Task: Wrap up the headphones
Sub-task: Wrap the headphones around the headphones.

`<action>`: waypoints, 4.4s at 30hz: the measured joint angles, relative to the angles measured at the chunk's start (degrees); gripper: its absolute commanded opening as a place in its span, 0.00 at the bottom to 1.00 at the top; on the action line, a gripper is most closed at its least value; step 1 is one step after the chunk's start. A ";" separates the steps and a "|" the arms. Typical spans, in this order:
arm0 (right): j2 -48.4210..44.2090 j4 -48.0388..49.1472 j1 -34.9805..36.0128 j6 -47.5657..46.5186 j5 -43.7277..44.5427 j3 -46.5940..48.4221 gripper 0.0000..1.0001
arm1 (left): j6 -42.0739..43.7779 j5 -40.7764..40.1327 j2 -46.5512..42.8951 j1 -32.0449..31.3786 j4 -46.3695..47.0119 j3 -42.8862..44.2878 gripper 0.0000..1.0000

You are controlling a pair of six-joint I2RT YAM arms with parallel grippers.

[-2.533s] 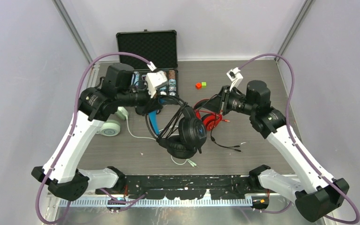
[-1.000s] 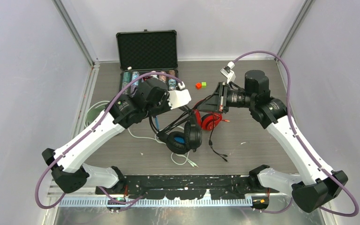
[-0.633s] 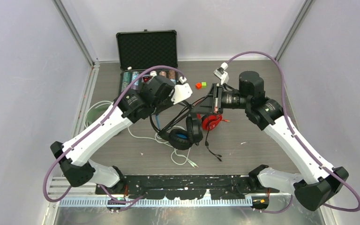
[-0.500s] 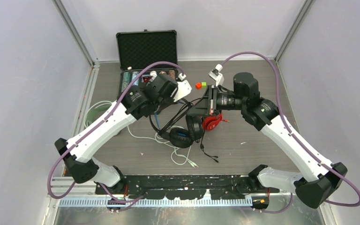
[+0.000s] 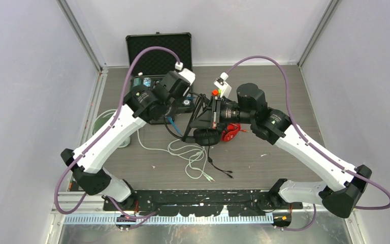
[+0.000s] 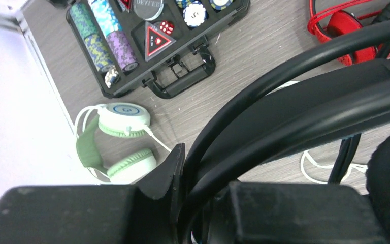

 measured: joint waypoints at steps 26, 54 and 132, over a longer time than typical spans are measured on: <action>9.27 -4.09 7.08 -12.07 23.74 12.98 0.06 | -18.14 -0.98 5.51 5.88 -8.94 10.82 0.00; 12.74 -2.23 11.23 -14.27 22.12 14.93 0.08 | -28.04 3.69 2.16 16.39 -3.43 6.25 0.00; 0.87 57.55 13.92 -36.06 31.43 -31.98 0.44 | -26.60 17.97 -0.66 18.08 0.17 12.39 0.00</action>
